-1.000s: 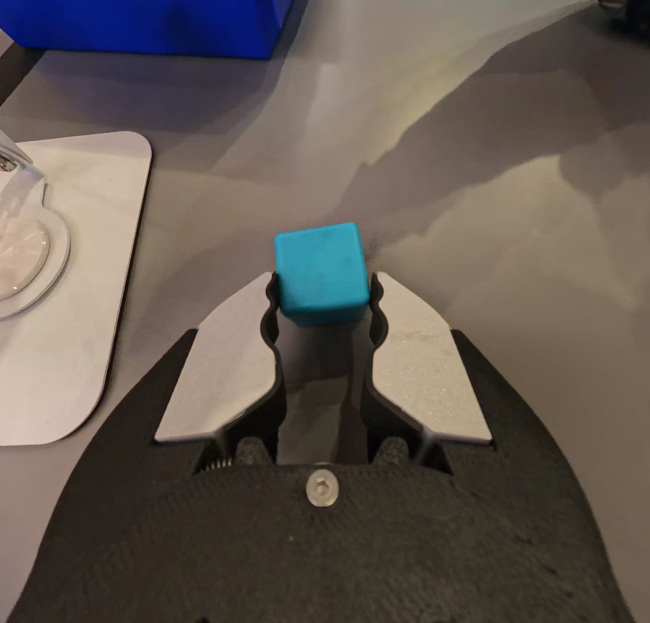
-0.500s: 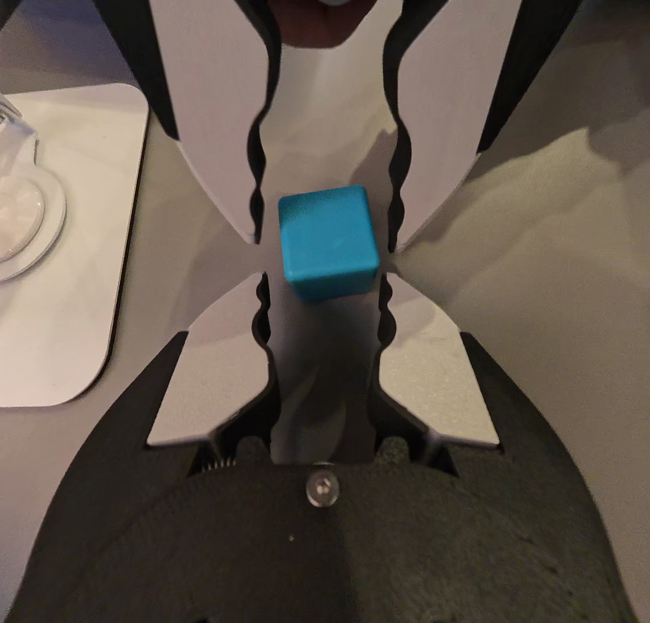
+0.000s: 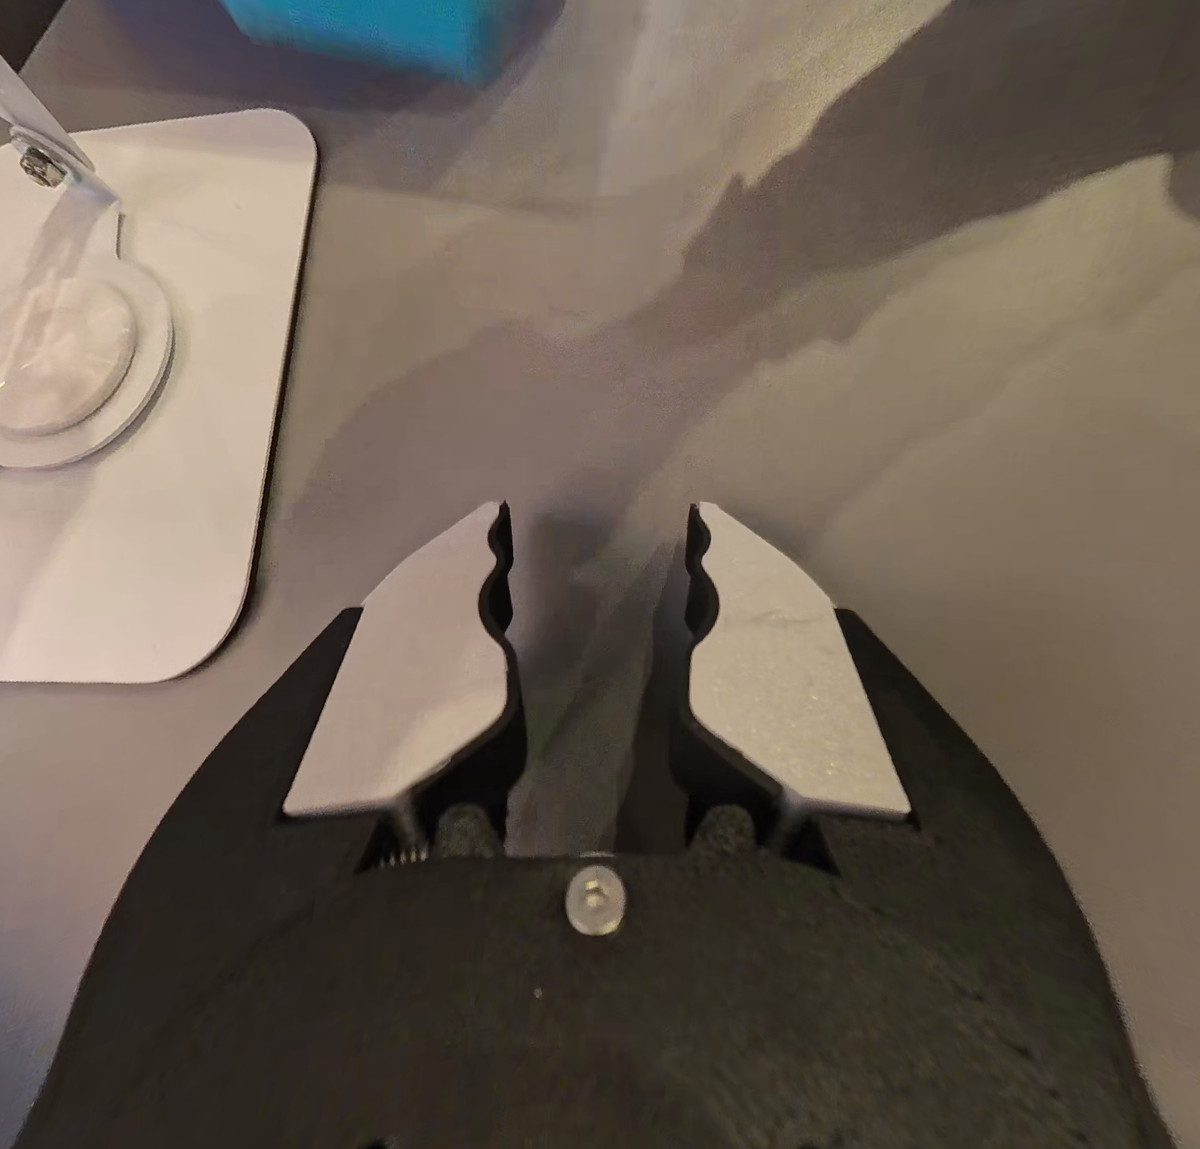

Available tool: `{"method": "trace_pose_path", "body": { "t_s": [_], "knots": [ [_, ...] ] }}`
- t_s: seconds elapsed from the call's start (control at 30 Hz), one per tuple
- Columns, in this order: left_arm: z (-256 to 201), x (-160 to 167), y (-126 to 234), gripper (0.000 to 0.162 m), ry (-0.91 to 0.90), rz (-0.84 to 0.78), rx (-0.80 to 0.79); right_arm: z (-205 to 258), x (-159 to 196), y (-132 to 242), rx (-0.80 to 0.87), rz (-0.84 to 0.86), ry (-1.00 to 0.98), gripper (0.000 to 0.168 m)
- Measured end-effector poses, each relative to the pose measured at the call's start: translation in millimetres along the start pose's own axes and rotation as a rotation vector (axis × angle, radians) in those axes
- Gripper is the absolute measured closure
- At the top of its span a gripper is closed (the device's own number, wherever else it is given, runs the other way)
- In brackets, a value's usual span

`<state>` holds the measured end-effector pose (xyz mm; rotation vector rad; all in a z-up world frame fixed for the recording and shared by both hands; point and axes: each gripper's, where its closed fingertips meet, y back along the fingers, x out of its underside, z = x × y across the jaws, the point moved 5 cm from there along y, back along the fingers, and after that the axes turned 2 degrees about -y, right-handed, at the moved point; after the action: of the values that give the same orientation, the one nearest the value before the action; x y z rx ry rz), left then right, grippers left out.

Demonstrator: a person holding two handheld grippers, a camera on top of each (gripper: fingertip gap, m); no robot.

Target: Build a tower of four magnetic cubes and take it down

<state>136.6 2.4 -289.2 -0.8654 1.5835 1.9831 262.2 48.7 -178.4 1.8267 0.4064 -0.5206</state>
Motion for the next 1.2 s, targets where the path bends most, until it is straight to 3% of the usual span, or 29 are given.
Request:
{"method": "trace_pose_path", "body": {
  "t_s": [0.17, 0.23, 0.37, 0.47, 0.73, 0.87, 0.93, 1.0, 1.07, 1.2],
  "knots": [
    [1, 0, -1, 0.114, 0.001, -0.002, -0.009, -81, 51, 93, 0.411, -0.124, -0.352, 0.118],
    [2, 0, -1, 0.115, 0.004, -0.003, -0.011, -99, 94, 111, 0.489, -0.052, -0.467, 0.118],
    [3, 0, -1, 0.116, 0.003, -0.002, -0.015, -112, 177, 109, 0.5, 0.173, -0.634, 0.118],
    [3, 0, -1, 0.117, 0.004, -0.003, -0.016, -107, 210, 93, 0.411, 0.284, -0.685, 0.118],
    [3, 0, -2, 0.117, -0.004, 0.001, -0.02, -101, 247, 46, 0.343, 0.564, -0.723, 0.118],
    [3, 0, -2, 0.117, -0.011, 0.006, -0.024, -100, 258, 36, 0.307, 0.56, -0.798, 0.118],
    [3, 0, -3, 0.117, -0.013, 0.007, -0.024, -101, 262, 37, 0.317, 0.56, -0.811, 0.117],
    [3, 0, -3, 0.117, -0.014, 0.008, -0.025, -104, 264, 41, 0.356, 0.572, -0.81, 0.101],
    [3, 0, -3, 0.117, -0.013, 0.007, -0.025, -104, 263, 47, 0.369, 0.581, -0.805, 0.096],
    [4, 0, -3, 0.119, -0.005, 0.001, -0.028, -105, 232, 76, 0.443, 0.508, -0.737, 0.108]
  ]
}}
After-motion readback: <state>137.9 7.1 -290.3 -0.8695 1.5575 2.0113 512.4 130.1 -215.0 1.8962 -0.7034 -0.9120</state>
